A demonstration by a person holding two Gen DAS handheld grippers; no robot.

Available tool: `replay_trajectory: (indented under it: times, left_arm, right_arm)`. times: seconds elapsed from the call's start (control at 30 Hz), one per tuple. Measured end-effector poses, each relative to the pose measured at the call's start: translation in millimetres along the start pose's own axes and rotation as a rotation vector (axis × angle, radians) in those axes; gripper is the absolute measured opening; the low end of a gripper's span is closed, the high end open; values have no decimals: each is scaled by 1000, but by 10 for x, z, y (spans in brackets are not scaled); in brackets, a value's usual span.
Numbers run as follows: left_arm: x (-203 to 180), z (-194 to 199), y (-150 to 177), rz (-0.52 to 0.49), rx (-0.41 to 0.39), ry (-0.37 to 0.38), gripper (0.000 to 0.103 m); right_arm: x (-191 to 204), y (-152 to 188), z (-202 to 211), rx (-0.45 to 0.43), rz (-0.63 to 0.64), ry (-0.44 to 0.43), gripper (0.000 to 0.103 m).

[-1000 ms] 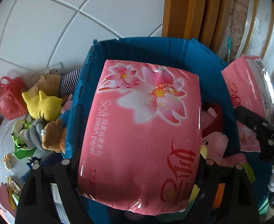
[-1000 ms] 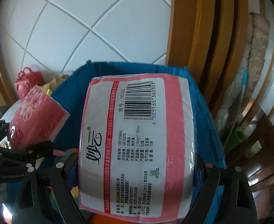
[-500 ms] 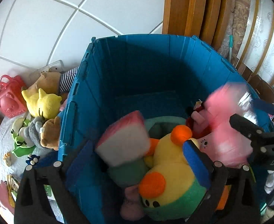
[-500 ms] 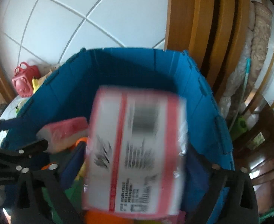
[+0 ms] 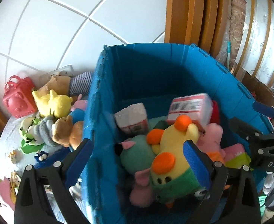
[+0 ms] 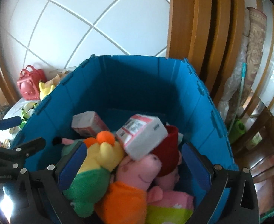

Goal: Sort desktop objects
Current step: 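Open both tools to drop the tissue packs into the blue crate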

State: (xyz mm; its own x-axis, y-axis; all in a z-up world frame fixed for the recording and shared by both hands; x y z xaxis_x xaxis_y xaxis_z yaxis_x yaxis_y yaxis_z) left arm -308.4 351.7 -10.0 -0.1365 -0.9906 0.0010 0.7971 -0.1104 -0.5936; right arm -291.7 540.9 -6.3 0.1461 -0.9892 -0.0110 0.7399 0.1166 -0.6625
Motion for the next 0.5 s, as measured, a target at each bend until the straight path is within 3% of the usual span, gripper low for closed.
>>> replay_trajectory:
  times: [0.3,0.5]
  left_arm:
    - [432,329,363,24,-42,18,99]
    - [961,532,658,61,-62,-1,99]
  right_arm:
    - [466,178,301,-51,25,-3,103]
    - [1005,271,505,-85,44,-42,103]
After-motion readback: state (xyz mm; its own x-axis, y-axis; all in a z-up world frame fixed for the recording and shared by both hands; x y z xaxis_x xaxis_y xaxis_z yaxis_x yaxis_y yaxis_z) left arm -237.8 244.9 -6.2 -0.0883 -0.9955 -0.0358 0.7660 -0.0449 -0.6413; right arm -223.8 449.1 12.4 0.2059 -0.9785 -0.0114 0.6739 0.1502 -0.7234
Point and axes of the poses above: each gripper's, at about its wrist camera, not at the fingertips, and z roughly against the way its jaws point, x to its left, y to its underside, the point moved 2 cm from there along -z, roughly the way its jaws point, and after that the axes turned 5 degrees about x, right-handed, at the moved point
